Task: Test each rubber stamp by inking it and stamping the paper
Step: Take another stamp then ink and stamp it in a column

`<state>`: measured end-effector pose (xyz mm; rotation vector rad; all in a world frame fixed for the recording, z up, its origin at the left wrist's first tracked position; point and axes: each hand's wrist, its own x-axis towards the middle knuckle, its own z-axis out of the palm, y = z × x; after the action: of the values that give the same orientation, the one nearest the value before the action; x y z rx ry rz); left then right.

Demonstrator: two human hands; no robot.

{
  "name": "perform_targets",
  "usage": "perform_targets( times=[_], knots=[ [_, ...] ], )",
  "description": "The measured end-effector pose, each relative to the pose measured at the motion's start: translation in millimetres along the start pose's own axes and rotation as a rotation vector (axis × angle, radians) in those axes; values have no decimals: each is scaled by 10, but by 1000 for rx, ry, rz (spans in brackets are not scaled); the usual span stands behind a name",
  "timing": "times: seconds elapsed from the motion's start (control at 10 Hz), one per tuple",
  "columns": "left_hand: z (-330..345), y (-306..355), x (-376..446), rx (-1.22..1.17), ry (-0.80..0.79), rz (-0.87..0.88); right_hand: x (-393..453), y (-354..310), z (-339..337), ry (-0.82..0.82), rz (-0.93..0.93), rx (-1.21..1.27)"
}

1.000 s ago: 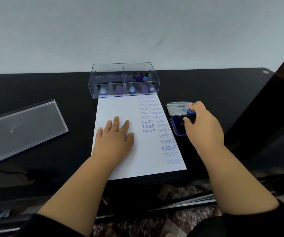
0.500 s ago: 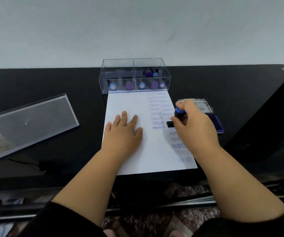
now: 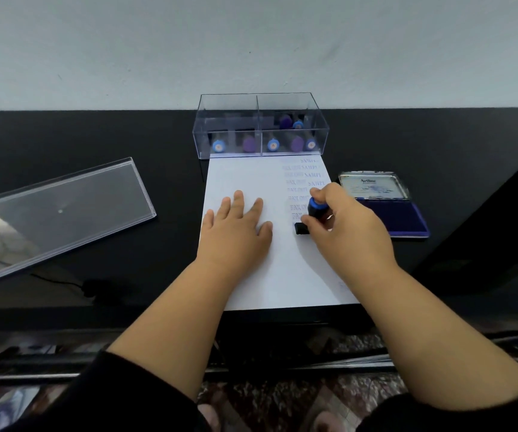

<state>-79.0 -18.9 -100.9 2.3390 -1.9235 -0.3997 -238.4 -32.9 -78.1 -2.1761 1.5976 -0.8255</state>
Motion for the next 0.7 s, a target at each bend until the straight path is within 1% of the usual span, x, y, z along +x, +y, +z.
perform_targets(
  times=[0.2,0.6,0.7],
  knots=[
    [-3,-5,5,-3,0,3,-42,-45,20,-18,-13,-24],
    [3,-19,-17,-10,-4,8,-60,-66,69,5,11,-38],
    [10,-18,-32,-13,-1,5,-64,-60,66,-14,7,-51]
  ],
)
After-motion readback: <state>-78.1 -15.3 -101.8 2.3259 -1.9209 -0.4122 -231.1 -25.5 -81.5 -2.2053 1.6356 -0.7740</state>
